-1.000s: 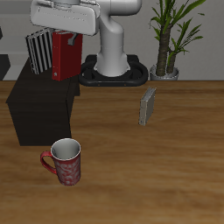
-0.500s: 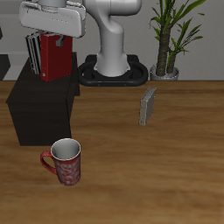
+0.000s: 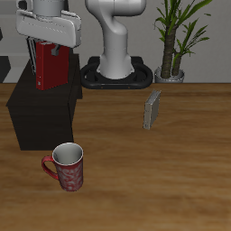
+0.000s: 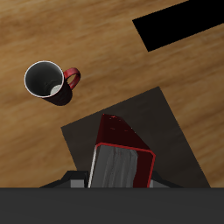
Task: Place the striped book upright on top of the shelf and place the red book upright on top of the shelf
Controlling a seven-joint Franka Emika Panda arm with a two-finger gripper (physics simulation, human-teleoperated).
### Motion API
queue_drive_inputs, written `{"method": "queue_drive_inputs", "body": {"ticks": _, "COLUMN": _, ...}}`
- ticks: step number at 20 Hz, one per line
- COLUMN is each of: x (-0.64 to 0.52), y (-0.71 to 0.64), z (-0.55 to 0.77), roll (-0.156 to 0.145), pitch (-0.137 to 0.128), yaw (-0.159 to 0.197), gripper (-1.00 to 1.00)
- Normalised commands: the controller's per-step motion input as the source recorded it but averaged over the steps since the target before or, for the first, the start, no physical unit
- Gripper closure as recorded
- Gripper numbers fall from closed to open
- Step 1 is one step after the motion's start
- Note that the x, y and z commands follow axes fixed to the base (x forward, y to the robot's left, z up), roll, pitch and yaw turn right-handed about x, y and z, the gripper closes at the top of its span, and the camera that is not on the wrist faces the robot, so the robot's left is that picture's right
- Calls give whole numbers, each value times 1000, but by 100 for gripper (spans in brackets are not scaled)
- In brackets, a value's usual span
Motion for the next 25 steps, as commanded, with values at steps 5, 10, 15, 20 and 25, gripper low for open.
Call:
{"method": "queue_drive_inputs", "body": {"ticks": 5, "x": 54, "y": -44, "z": -193, "roll": 44, "pitch": 34, "yaw": -47, "gripper": 100}}
{"method": "queue_drive_inputs", "body": {"ticks": 10, "x": 30, "y": -138, "z": -163, "roll": -39, "pitch": 26, "yaw": -27, "gripper": 100}}
{"method": "queue_drive_inputs", "body": {"ticks": 15, "x": 70, "y": -100, "z": -127, "roll": -50, "pitch": 36, "yaw": -37, "gripper": -100}}
{"method": "queue_drive_inputs", "body": {"ticks": 20, "x": 13, "y": 68, "z": 20, "roll": -19, "pitch": -3, "yaw": 16, "gripper": -100}}
{"method": "queue_drive_inputs", "body": {"ticks": 25, "x": -8, "y": 37, "z": 88, "roll": -6, "pitch": -7, "yaw": 35, "gripper": -100}}
